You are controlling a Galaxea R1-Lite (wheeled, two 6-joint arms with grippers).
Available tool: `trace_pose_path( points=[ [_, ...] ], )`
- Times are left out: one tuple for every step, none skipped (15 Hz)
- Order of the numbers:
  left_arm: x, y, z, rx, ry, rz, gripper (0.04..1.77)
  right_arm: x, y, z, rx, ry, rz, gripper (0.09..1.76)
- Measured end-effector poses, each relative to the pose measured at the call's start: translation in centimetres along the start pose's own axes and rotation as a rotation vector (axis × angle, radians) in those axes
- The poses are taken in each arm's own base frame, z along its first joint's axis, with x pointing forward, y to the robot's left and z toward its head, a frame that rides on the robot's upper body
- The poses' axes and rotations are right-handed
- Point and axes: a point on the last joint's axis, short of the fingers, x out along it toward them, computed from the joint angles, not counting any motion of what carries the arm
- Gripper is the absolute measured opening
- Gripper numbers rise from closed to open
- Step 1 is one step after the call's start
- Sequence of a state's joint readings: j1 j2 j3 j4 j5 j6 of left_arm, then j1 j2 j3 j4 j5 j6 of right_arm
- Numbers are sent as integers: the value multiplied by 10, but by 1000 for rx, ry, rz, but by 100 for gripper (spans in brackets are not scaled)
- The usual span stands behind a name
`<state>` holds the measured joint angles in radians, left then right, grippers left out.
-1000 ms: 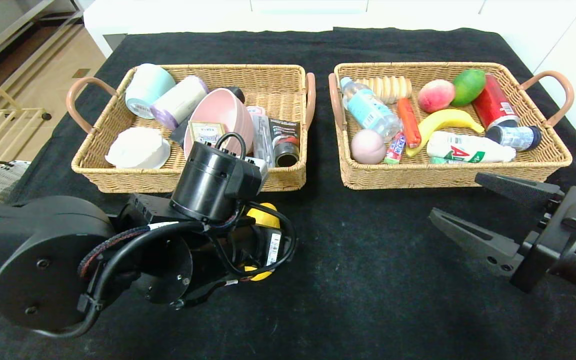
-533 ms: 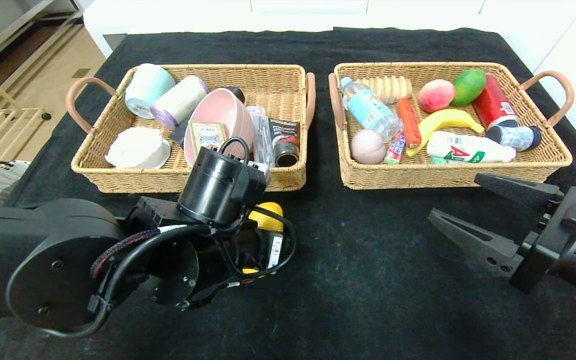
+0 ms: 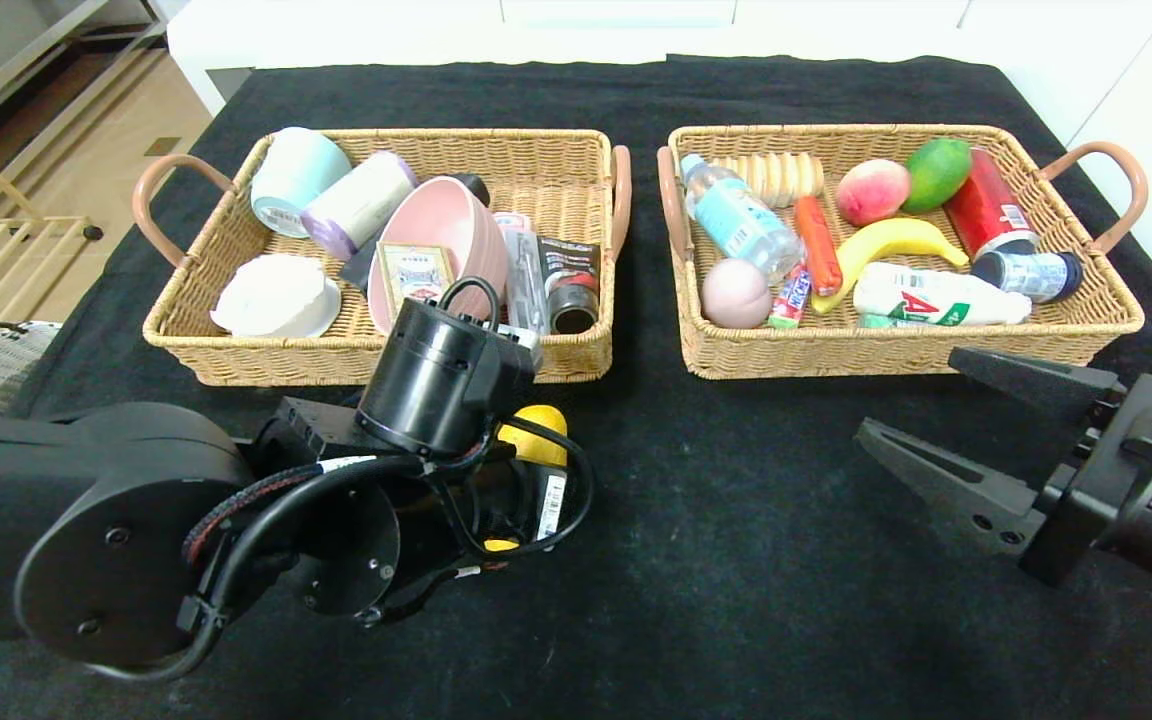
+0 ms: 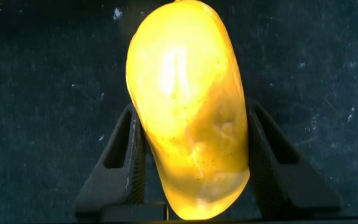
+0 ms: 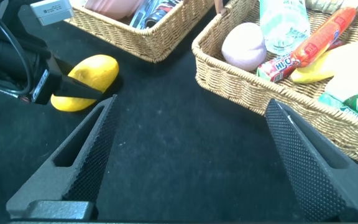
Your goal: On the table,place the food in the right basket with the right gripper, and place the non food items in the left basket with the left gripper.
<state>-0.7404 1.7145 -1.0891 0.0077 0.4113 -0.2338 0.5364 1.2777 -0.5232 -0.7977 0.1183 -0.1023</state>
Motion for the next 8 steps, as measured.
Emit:
trace_pose_path(
  points=[
    [0,0,0,0,1,2,96,0,0,0,0,0,0,171],
    [0,0,0,0,0,2,96,0,0,0,1,-2,0,171],
    [-1,0,0,0,-1,1,96,-1,0,1,3,-4,4,171],
    [-2,1,0,3,-1,1,96,-1,0,3,6,-8,5,171],
    [-5,1,1,4,-3,-8,96,-3,0,5,6,-15,2,171],
    [-9,1,2,2,-11,-26,96,-5,-1,8,7,-25,1,171],
    [-15,0,4,-1,-20,-65,96,-6,-1,10,11,-30,-1,171],
    [-20,0,6,-7,-27,-115,95,-7,-1,12,13,-24,-1,171]
  ],
)
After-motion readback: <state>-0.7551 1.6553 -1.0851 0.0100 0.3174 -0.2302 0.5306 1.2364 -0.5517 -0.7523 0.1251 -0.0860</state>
